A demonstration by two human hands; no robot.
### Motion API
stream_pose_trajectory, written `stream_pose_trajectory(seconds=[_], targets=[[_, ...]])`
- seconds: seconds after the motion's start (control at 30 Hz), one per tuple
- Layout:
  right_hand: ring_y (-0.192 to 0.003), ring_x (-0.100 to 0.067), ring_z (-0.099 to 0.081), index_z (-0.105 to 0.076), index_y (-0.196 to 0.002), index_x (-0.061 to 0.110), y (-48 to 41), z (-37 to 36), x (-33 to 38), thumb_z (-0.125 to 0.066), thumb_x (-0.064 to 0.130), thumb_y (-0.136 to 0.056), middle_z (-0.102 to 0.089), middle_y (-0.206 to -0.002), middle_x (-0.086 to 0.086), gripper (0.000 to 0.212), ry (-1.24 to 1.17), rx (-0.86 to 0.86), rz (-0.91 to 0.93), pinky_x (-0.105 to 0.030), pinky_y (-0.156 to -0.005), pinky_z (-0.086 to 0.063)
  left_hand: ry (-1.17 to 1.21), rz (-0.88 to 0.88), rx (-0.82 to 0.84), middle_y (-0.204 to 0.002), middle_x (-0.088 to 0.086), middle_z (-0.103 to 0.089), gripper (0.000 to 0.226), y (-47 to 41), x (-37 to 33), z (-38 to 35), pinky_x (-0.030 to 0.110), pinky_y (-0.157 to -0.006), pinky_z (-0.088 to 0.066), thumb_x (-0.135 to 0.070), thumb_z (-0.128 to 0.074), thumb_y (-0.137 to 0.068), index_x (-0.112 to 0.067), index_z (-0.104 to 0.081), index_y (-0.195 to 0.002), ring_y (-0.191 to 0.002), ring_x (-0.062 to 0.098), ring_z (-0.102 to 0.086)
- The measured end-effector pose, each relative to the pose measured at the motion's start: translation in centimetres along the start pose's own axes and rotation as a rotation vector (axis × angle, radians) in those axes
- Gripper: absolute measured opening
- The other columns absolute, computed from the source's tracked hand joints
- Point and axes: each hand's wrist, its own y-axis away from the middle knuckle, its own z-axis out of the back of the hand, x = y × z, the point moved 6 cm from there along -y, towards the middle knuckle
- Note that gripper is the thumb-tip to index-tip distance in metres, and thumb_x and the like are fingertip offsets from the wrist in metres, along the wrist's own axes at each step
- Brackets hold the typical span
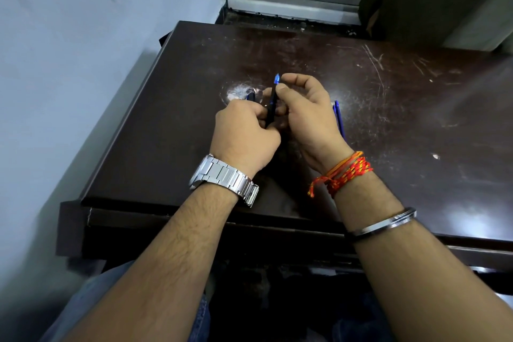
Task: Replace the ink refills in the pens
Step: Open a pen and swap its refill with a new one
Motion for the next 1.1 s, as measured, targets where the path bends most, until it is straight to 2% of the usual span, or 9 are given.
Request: stream_pose_trajectory(seconds=[0.13,0.3,0.4,0.47,0.57,0.67,0.8,0.9,1.1], targets=[[-0.068,-0.008,-0.058,-0.056,-0.112,0.013,0.1,0.2,-0.2,-0.073,0.023,-0.089,-0.063,-0.081,0.002,0.031,0.148,-0.009,0.015,-0.027,-0.062,-0.047,-0.033,-0.004,-0.009,-0.051,-0.006,-0.058,0.010,0.0,0.0,0.0,0.005,-0.039,-0.032,-0.018,-0.070,-0.072,-0.013,-0.069,-0.063,-0.053,0.005,-0.054],[-0.070,-0.013,-0.068,-0.055,-0.104,0.021,0.0,0.2,0.0,-0.054,0.004,-0.097,-0.073,-0.090,-0.006,0.018,0.095,0.005,0.024,-0.024,-0.059,-0.050,-0.035,-0.006,-0.004,-0.059,-0.005,-0.066,0.005,0.0,0.0,-0.1,0.010,-0.047,-0.040,-0.017,-0.070,-0.072,-0.014,-0.074,-0.072,-0.064,0.012,-0.063],[-0.076,-0.019,-0.063,-0.057,-0.101,0.024,-0.1,0.2,-0.1,-0.057,0.018,-0.098,-0.072,-0.104,-0.016,0.007,0.119,-0.018,0.007,-0.032,-0.066,-0.048,-0.042,-0.006,-0.003,-0.060,-0.004,-0.065,0.005,0.0,0.0,-0.2,0.011,-0.047,-0.041,-0.018,-0.071,-0.072,-0.013,-0.073,-0.071,-0.062,0.012,-0.062],[-0.071,-0.011,-0.059,-0.058,-0.105,0.018,-0.1,0.3,-0.4,-0.068,0.029,-0.092,-0.070,-0.093,-0.007,0.020,0.161,-0.015,-0.004,-0.028,-0.063,-0.047,-0.044,-0.007,-0.008,-0.053,-0.006,-0.059,0.009,-0.1,0.0,-0.2,0.007,-0.040,-0.034,-0.017,-0.070,-0.072,-0.012,-0.069,-0.064,-0.054,0.007,-0.055],[-0.071,-0.012,-0.063,-0.059,-0.102,0.016,0.0,0.2,-0.5,-0.074,0.020,-0.088,-0.066,-0.079,-0.001,0.021,0.151,-0.008,0.006,-0.030,-0.065,-0.052,-0.046,-0.010,-0.006,-0.052,-0.005,-0.058,0.009,-0.1,0.1,-0.2,0.007,-0.043,-0.037,-0.016,-0.069,-0.071,-0.011,-0.068,-0.064,-0.055,0.007,-0.055],[-0.064,-0.008,-0.059,-0.061,-0.097,0.016,-0.2,0.4,-0.3,-0.070,0.013,-0.090,-0.069,-0.083,-0.006,0.011,0.090,-0.067,0.021,-0.029,-0.063,-0.048,-0.053,-0.016,0.003,-0.059,-0.003,-0.065,0.008,-0.1,0.0,-0.3,0.015,-0.046,-0.043,-0.018,-0.070,-0.071,-0.011,-0.072,-0.071,-0.062,0.012,-0.062],[-0.076,-0.018,-0.062,-0.060,-0.101,0.012,-0.2,0.6,0.0,-0.066,0.009,-0.092,-0.073,-0.098,-0.019,0.011,0.002,-0.142,0.042,-0.034,-0.071,-0.052,-0.038,-0.011,0.027,-0.057,-0.008,-0.064,0.006,0.0,0.1,-0.4,0.004,-0.044,-0.038,-0.019,-0.071,-0.070,-0.015,-0.074,-0.073,-0.060,0.005,-0.062],[-0.072,-0.011,-0.062,-0.058,-0.100,0.012,-0.3,1.3,0.8,-0.066,0.006,-0.092,-0.073,-0.088,-0.010,0.013,-0.041,-0.242,0.136,-0.034,-0.075,-0.050,-0.007,-0.010,0.053,-0.053,-0.012,-0.061,0.001,0.2,0.1,-0.6,-0.002,-0.048,-0.036,-0.020,-0.072,-0.070,-0.020,-0.073,-0.070,-0.059,-0.004,-0.057],[-0.061,-0.004,-0.059,-0.060,-0.089,0.018,-0.6,4.0,1.9,-0.071,0.012,-0.089,-0.070,-0.072,0.004,0.013,-0.091,-0.430,0.225,-0.033,-0.068,-0.050,0.049,0.036,0.128,-0.049,-0.014,-0.063,0.026,0.3,0.4,-1.1,-0.004,-0.045,-0.033,-0.023,-0.078,-0.070,-0.028,-0.060,-0.052,-0.061,-0.012,-0.058]])
